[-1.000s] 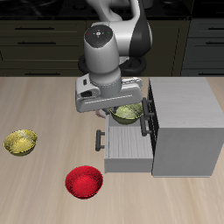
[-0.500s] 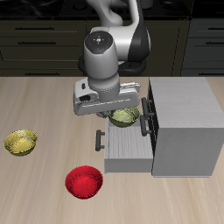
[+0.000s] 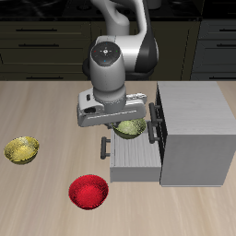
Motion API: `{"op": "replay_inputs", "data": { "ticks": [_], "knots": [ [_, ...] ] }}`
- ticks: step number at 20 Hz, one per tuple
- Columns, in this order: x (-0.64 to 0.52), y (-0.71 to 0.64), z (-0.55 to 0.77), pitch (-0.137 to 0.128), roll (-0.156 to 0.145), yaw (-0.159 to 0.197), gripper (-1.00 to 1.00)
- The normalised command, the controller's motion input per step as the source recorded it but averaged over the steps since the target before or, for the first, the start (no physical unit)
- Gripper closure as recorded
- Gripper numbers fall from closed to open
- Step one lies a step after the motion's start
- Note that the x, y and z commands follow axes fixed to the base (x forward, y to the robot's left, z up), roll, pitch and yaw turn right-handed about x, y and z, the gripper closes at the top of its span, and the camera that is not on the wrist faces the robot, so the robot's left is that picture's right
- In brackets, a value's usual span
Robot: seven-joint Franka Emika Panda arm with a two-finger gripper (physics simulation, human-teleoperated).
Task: Place the green bowl in the bottom drawer of the white cabinet and close the drawer
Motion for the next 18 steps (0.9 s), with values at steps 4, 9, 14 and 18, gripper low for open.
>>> {"op": "replay_inputs", "data": {
  "ticks": [4, 9, 14, 18],
  "knots": [
    [0.08, 0.05, -0.15, 0.023, 0.002, 0.015, 1.00],
    [0.08, 0.11, -0.07, 0.009, 0.029, 0.014, 1.00],
    [0.05, 0.12, -0.01, 0.000, 0.030, 0.003, 1.00],
    [0.04, -0.03, -0.07, 0.039, 0.025, -0.002, -1.00]
  ]
}}
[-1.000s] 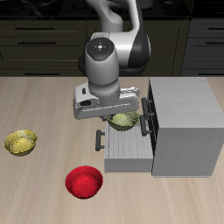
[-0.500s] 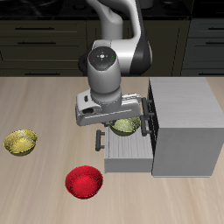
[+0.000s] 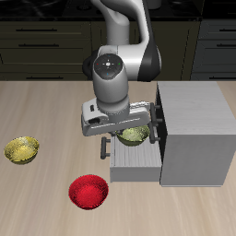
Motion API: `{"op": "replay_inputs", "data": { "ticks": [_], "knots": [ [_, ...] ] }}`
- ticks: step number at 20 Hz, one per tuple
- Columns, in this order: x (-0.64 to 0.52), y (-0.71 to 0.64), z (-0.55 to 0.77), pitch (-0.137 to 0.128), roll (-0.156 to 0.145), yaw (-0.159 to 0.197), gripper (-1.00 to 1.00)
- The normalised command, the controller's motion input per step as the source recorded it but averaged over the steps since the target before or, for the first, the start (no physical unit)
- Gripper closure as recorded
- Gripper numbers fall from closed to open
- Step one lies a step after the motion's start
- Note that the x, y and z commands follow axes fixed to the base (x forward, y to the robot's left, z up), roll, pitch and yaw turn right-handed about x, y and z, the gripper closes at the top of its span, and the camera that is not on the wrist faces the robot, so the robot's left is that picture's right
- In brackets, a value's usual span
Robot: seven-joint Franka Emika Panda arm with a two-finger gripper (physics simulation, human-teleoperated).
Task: Place the green bowl in the bottom drawer of the white cabinet and close the drawer
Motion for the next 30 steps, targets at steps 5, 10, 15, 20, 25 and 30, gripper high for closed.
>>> {"op": "replay_inputs", "data": {
  "ticks": [5, 10, 15, 20, 25, 30],
  "knots": [
    [-0.03, -0.06, -0.03, 0.003, -0.043, 0.036, -1.00],
    [0.00, 0.03, 0.03, -0.005, 0.011, 0.000, -1.00],
    [-0.02, 0.02, 0.08, -0.016, 0.008, 0.000, -1.00],
    [-0.09, 0.06, 0.11, -0.039, 0.008, 0.011, -1.00],
    [-0.07, -0.31, 0.13, -0.031, -0.070, -0.010, -1.00],
    [-0.08, -0.32, 0.16, -0.030, -0.059, 0.001, -1.00]
  ]
}}
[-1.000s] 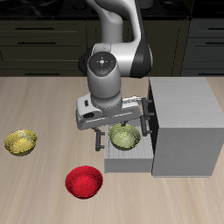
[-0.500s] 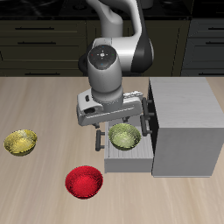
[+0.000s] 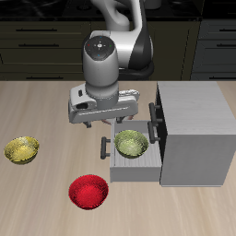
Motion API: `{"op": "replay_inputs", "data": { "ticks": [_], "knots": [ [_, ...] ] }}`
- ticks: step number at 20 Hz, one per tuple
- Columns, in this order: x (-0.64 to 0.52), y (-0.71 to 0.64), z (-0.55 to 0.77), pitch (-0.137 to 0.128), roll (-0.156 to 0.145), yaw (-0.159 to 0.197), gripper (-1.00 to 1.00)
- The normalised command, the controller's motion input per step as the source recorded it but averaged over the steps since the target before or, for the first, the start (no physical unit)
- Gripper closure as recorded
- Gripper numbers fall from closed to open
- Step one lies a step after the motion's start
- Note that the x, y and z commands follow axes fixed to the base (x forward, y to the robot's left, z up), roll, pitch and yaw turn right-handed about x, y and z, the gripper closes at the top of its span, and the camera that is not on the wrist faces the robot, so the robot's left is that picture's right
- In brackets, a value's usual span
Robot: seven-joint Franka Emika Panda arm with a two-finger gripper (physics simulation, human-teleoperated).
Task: Place the green bowl in the bottom drawer of the white cabinet and close the drawer
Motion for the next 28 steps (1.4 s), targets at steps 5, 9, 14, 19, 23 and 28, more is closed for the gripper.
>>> {"op": "replay_inputs", "data": {
  "ticks": [5, 9, 14, 19, 23, 28],
  "knots": [
    [-0.06, -0.23, 0.10, -0.011, -0.035, -0.001, -1.00],
    [-0.06, -0.20, 0.07, -0.010, -0.032, 0.012, -1.00],
    [0.02, -0.20, -0.01, -0.002, -0.039, 0.088, -1.00],
    [0.05, -0.15, 0.03, -0.008, -0.049, 0.265, -1.00],
    [0.01, -0.12, 0.01, 0.012, -0.057, 0.301, -1.00],
    [0.01, 0.02, -0.03, -0.018, -0.029, 0.327, -1.00]
  ]
}}
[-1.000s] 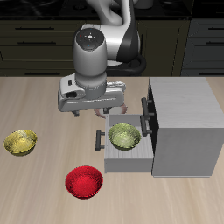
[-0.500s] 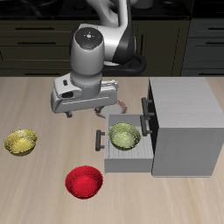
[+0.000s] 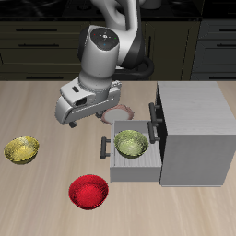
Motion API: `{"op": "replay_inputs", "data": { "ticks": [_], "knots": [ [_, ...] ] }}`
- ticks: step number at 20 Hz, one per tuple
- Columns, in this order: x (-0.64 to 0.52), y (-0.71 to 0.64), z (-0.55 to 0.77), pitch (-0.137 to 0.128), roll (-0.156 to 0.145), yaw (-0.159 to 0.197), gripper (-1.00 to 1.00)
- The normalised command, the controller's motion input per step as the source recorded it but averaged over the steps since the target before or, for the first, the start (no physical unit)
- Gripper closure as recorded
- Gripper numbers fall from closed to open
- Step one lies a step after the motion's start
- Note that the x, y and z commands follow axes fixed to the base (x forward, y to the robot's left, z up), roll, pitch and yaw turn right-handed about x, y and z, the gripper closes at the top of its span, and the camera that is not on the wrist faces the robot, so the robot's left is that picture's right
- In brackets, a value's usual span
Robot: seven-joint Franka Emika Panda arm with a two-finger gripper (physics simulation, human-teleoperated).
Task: Place the green bowl in the bottom drawer of the white cabinet and close the drawer
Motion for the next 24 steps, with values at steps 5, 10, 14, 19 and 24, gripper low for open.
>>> {"op": "replay_inputs", "data": {
  "ticks": [5, 10, 14, 19, 24],
  "knots": [
    [0.04, 0.12, 0.00, -0.030, 0.014, 0.311, -1.00],
    [0.05, 0.10, -0.13, 0.007, 0.042, 0.284, -1.00],
    [-0.03, 0.12, -0.14, -0.014, 0.041, 0.246, -1.00],
    [-0.06, 0.09, -0.13, -0.018, 0.024, 0.193, -1.00],
    [-0.09, 0.01, -0.19, 0.021, 0.040, 0.187, -1.00]
  ]
}}
